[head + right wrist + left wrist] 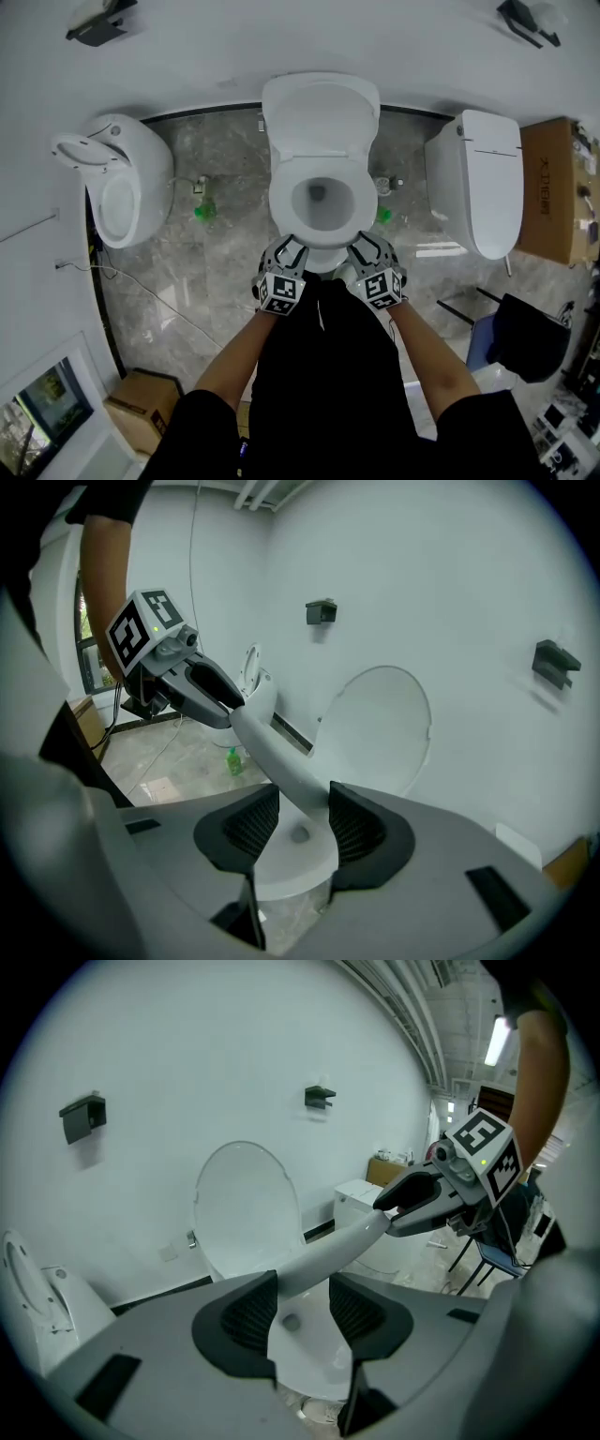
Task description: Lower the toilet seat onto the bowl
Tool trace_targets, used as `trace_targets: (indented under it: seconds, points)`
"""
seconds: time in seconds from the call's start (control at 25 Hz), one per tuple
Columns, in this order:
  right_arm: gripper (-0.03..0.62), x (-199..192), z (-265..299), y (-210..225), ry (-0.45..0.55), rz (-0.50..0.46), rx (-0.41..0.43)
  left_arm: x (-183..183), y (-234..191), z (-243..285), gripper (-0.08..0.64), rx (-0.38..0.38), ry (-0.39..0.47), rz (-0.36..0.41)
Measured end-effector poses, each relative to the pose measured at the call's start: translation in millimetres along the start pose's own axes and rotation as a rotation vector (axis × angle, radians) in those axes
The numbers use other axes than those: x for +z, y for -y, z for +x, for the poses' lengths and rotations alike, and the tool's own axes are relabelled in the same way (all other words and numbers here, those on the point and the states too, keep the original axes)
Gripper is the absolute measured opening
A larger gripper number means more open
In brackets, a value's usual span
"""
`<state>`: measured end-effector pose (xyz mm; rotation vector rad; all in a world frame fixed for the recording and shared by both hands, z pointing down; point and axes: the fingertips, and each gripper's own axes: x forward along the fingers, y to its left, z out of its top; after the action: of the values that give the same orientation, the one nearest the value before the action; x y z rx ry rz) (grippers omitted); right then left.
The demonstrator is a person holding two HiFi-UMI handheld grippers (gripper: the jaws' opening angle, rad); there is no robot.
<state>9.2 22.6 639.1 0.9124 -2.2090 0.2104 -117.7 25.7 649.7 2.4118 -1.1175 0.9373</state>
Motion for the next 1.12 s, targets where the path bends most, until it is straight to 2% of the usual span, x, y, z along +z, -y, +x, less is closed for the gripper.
trace_targets:
  seconds: [0.2, 0.36, 0.48, 0.76, 1.12]
  points:
    - [0.166, -19.2, -2.5, -8.2, 0.018, -0.007, -0.003, -16.7, 13.1, 2.3, 0.173, 0.049, -0.006, -0.053]
    - [0.169, -29.7, 1.8, -18.6, 0.007, -0.039, 0.014, -32.3, 17.6, 2.8, 0.164, 0.093, -0.026, -0.035]
    - [0.173, -38.5, 1.3, -25.2, -0.017, -0.059, 0.031, -42.7, 24.1, 3.0, 0.161, 0.108, -0.041, -0.055]
    - [0.196, -59.0, 4.2, -37.8, -0.051, -0.054, 0.106, -66.1, 35.7, 7.3, 0.163, 0.078, -0.096, 0.001]
    - [0.212, -77.6, 8.1, -52.1, -0.107, -0.059, 0.183, -90.3, 45.7, 12.3, 0.163, 0.047, -0.13, -0.01]
